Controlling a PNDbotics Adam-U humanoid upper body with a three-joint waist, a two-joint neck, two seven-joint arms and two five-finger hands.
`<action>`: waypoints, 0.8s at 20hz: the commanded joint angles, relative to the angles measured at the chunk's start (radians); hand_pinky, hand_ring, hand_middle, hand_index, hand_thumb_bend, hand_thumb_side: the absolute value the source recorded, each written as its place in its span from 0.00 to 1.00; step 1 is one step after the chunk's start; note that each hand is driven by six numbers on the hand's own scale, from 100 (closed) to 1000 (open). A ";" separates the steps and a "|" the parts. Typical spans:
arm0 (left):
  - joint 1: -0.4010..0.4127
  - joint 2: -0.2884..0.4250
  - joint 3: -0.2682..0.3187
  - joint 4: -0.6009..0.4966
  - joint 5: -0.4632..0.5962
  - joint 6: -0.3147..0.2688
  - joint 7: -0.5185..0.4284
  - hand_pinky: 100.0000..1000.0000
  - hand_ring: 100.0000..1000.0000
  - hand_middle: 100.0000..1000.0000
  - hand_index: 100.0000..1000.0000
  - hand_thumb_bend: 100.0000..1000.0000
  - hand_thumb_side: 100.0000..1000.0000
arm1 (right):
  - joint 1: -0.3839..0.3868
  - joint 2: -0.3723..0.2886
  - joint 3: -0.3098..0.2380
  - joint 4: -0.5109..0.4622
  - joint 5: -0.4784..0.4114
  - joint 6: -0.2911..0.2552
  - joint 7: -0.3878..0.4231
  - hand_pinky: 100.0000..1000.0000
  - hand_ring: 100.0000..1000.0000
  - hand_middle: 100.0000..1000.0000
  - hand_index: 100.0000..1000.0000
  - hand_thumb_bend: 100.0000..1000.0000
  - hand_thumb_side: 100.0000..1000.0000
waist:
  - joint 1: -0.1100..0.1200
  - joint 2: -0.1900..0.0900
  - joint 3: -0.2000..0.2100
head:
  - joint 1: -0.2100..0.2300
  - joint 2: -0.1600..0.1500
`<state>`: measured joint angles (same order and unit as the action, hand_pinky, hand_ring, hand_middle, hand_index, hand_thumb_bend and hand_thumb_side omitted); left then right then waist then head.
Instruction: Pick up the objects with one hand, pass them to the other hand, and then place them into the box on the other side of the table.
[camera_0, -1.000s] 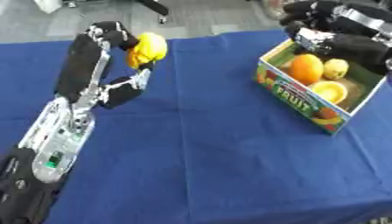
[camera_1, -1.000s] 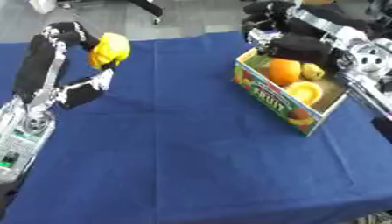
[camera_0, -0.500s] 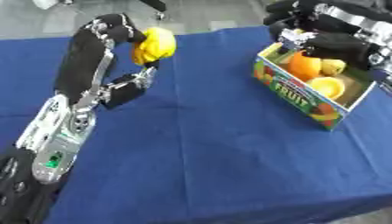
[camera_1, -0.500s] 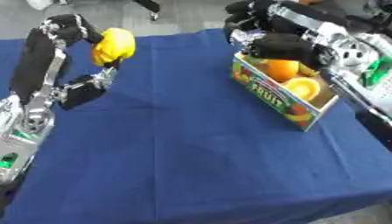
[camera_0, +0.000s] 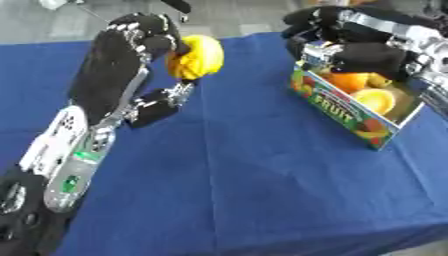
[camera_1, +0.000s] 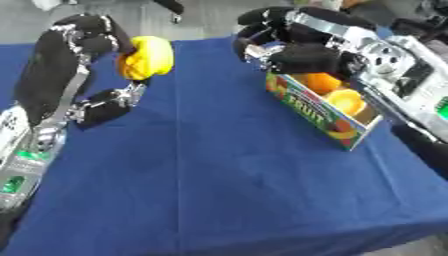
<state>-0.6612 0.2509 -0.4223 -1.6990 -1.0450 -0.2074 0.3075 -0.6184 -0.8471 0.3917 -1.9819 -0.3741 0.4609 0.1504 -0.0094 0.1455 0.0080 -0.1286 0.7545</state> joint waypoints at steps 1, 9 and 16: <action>-0.025 -0.005 -0.002 -0.018 -0.005 -0.011 0.004 0.55 0.47 0.42 0.42 0.00 0.00 | -0.024 -0.007 0.000 -0.018 0.007 -0.002 0.026 0.67 0.91 0.85 0.94 0.15 0.38 | -0.016 -0.030 0.002 | -0.007 -0.002; -0.046 -0.027 -0.012 -0.007 -0.047 -0.032 -0.004 0.54 0.48 0.43 0.43 0.00 0.00 | -0.055 0.012 0.021 -0.018 0.014 0.028 0.097 0.67 0.92 0.84 0.96 0.31 0.30 | -0.018 -0.032 0.001 | -0.012 0.000; -0.057 -0.046 -0.017 0.002 -0.104 -0.048 0.004 0.55 0.49 0.43 0.43 0.00 0.00 | -0.068 0.027 0.029 -0.018 0.018 0.059 0.132 0.67 0.91 0.82 0.94 0.31 0.29 | -0.020 -0.034 0.003 | -0.013 0.001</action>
<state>-0.6973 0.2085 -0.4413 -1.6870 -1.1385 -0.2496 0.3100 -0.6677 -0.8098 0.4295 -1.9820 -0.3578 0.5189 0.2741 -0.0150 0.1432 0.0103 -0.1393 0.7545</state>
